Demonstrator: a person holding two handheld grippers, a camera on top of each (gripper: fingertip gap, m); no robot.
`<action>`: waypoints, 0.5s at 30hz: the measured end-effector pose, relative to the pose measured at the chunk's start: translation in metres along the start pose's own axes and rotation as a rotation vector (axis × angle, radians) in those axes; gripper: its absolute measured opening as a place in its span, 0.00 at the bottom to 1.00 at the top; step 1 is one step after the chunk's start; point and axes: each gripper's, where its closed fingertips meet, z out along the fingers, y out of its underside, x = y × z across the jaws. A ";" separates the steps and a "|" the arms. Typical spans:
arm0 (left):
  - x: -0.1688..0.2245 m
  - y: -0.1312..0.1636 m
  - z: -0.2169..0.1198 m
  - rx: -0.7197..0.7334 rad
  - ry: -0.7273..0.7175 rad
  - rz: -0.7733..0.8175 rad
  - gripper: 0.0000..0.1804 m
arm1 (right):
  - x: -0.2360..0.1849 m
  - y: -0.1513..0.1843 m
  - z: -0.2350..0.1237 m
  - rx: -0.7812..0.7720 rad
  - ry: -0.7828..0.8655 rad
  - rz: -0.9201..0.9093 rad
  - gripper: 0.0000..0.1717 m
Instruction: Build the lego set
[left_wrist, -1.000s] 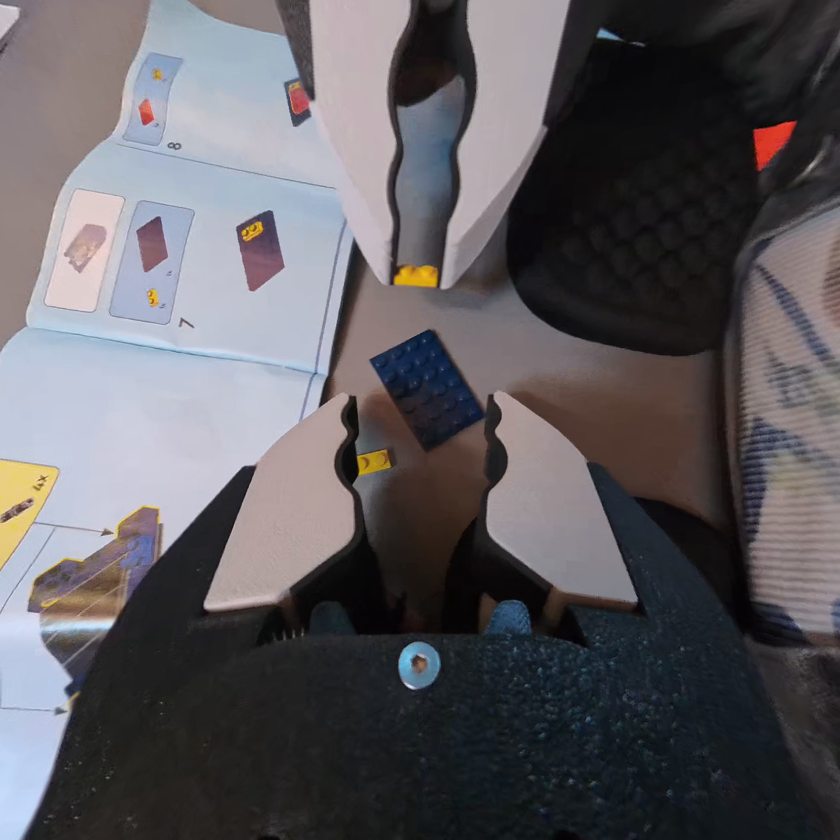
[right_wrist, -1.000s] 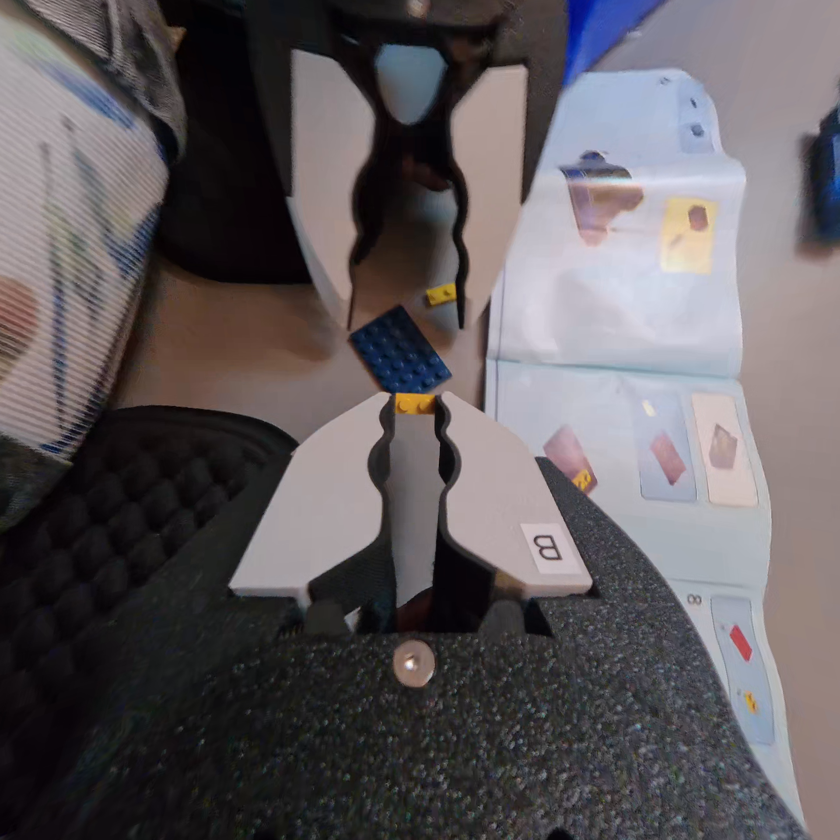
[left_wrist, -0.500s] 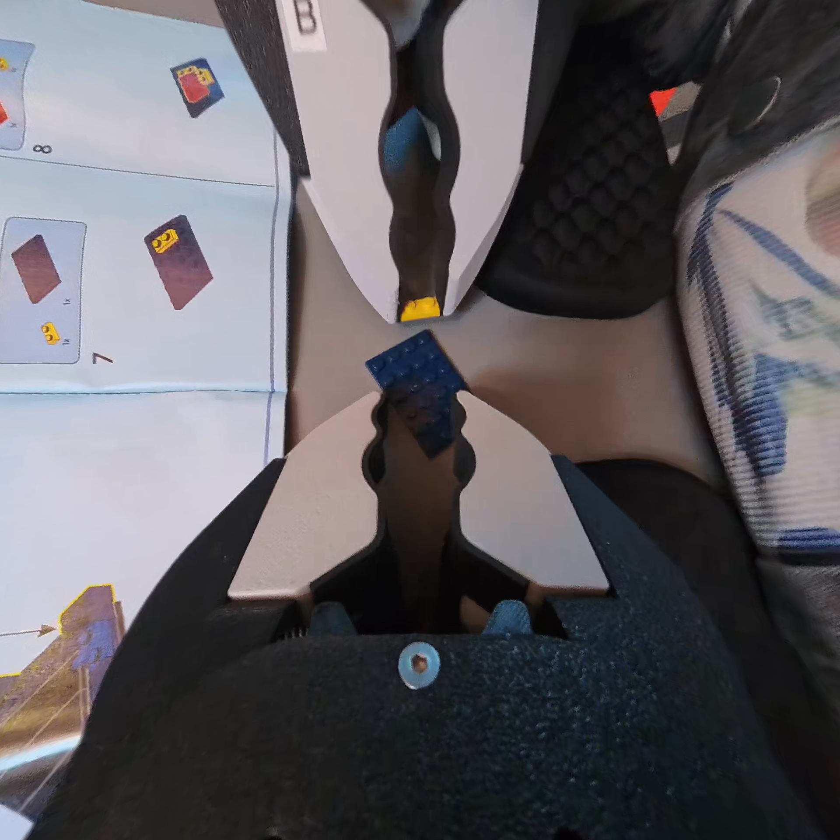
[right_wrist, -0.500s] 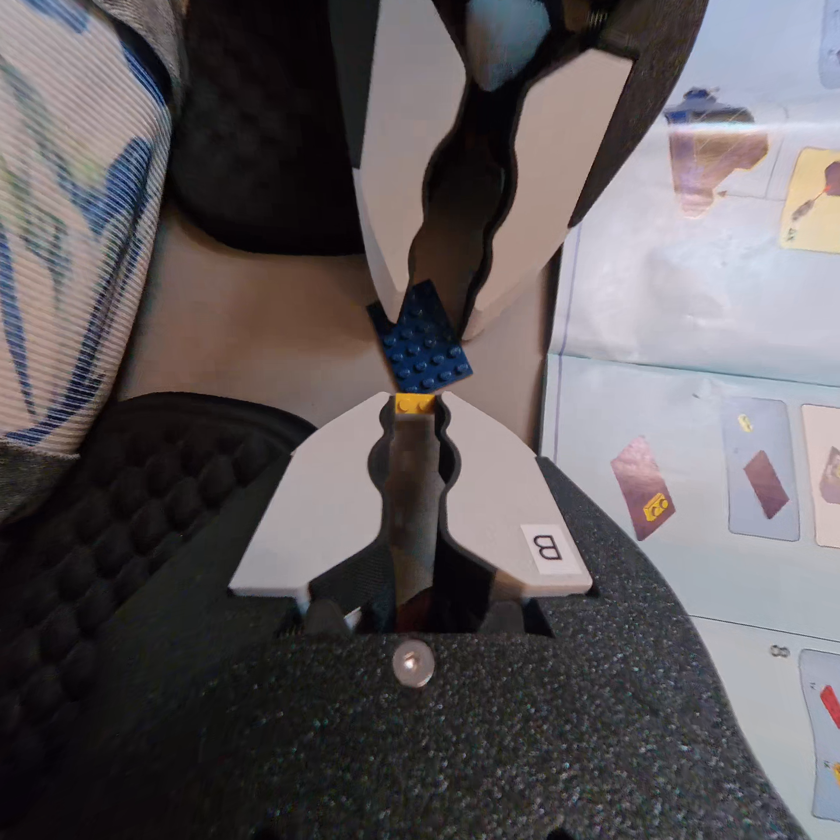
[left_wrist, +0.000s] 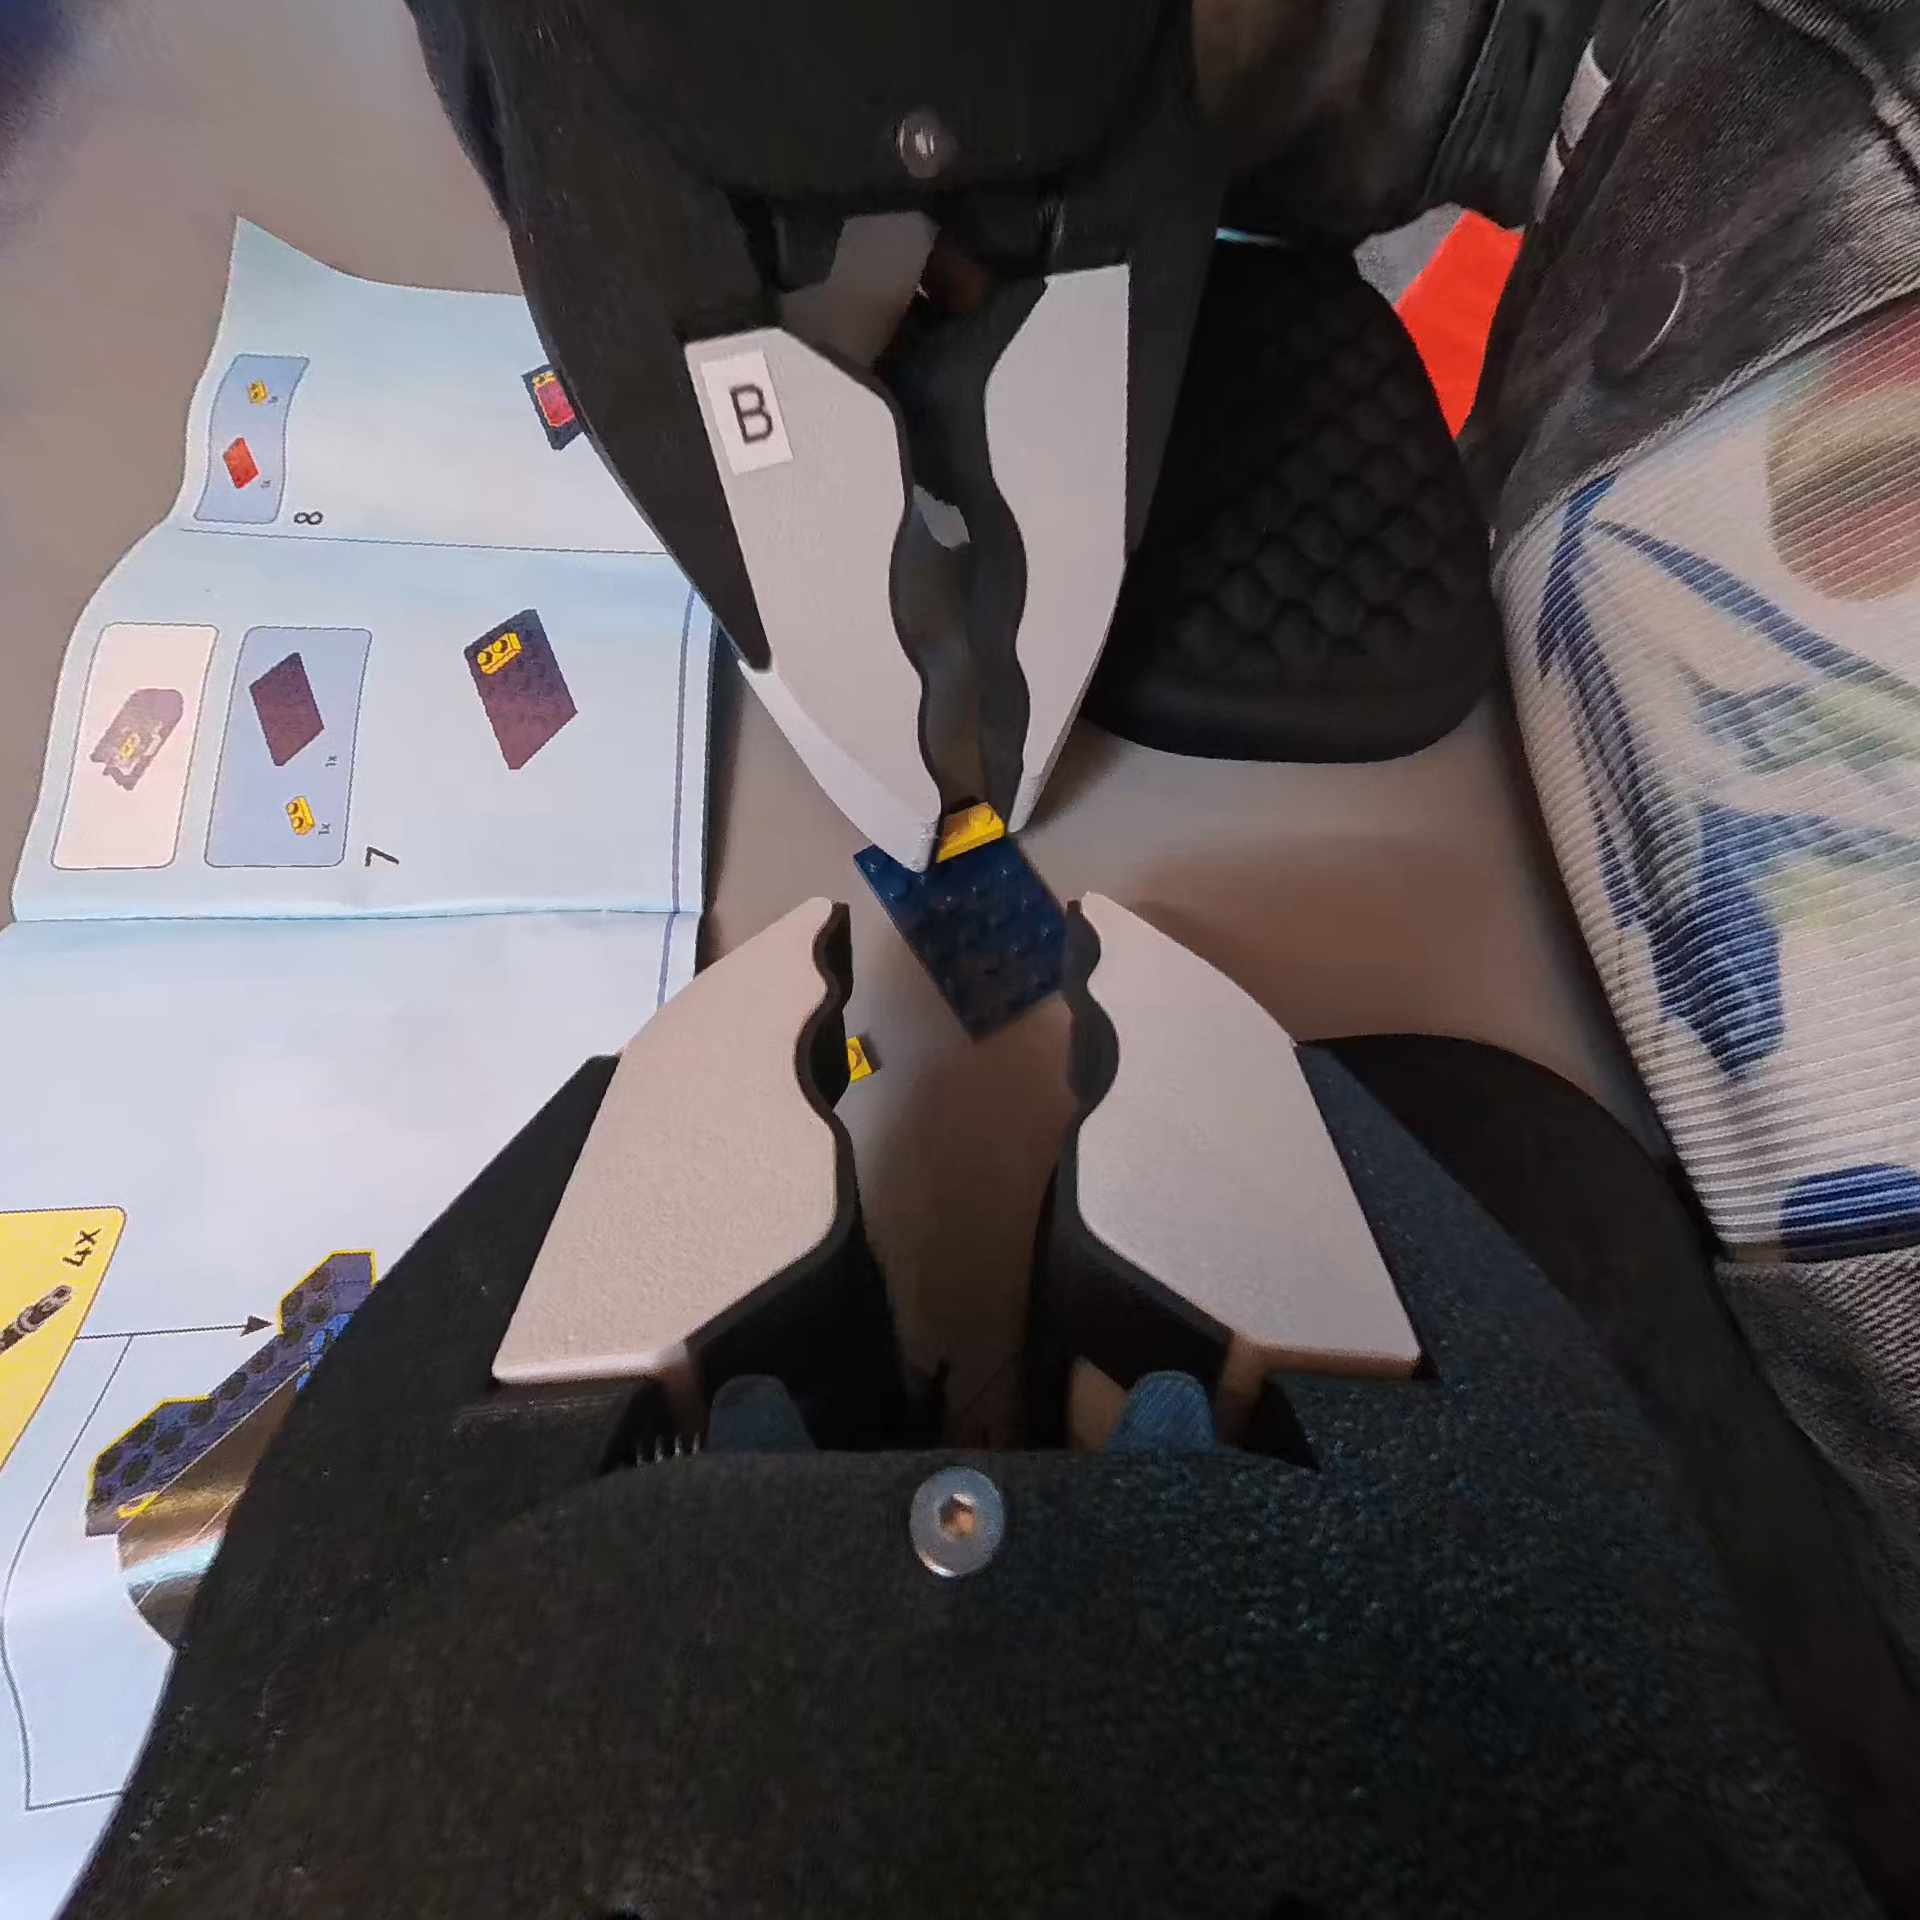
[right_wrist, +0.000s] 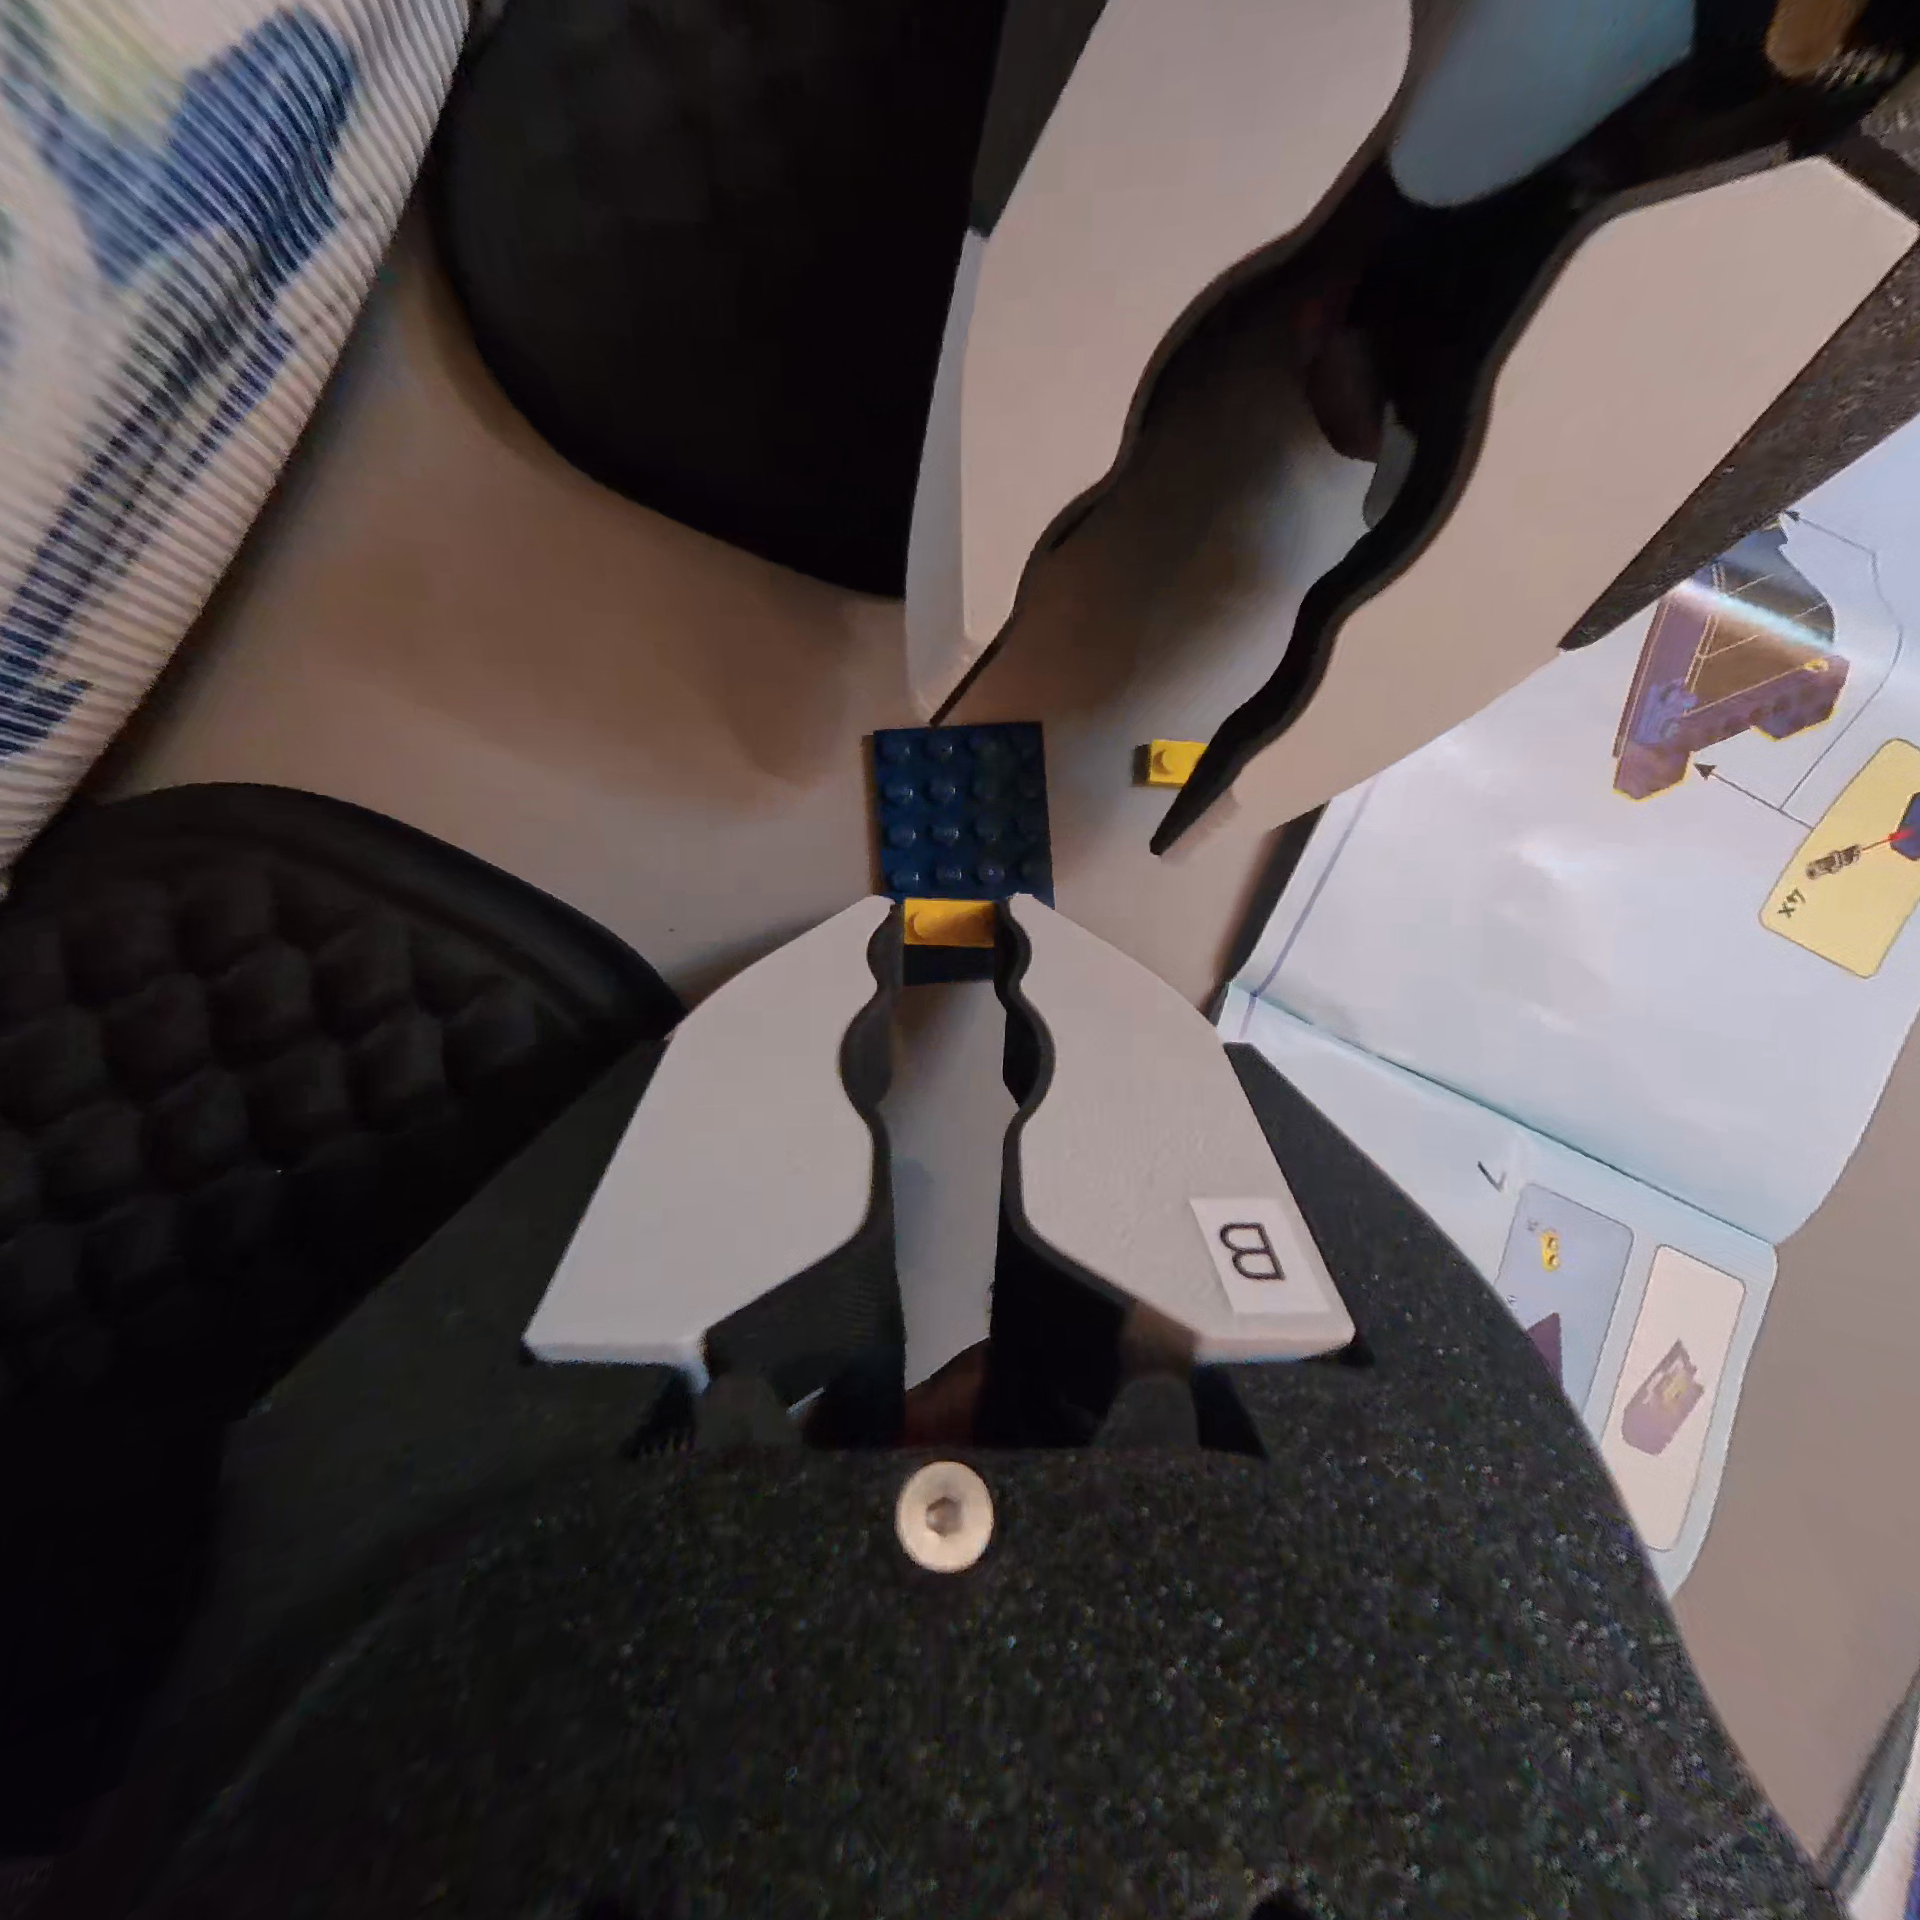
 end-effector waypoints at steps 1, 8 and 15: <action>0.000 0.000 -0.001 0.002 -0.002 -0.001 0.21 | 0.001 0.002 0.000 -0.014 0.005 -0.007 0.09; -0.002 0.002 -0.001 -0.001 -0.010 -0.004 0.22 | 0.004 0.004 0.002 -0.033 -0.030 -0.023 0.10; -0.002 0.003 0.000 -0.008 0.000 -0.003 0.22 | 0.004 0.006 0.001 -0.033 -0.054 -0.017 0.12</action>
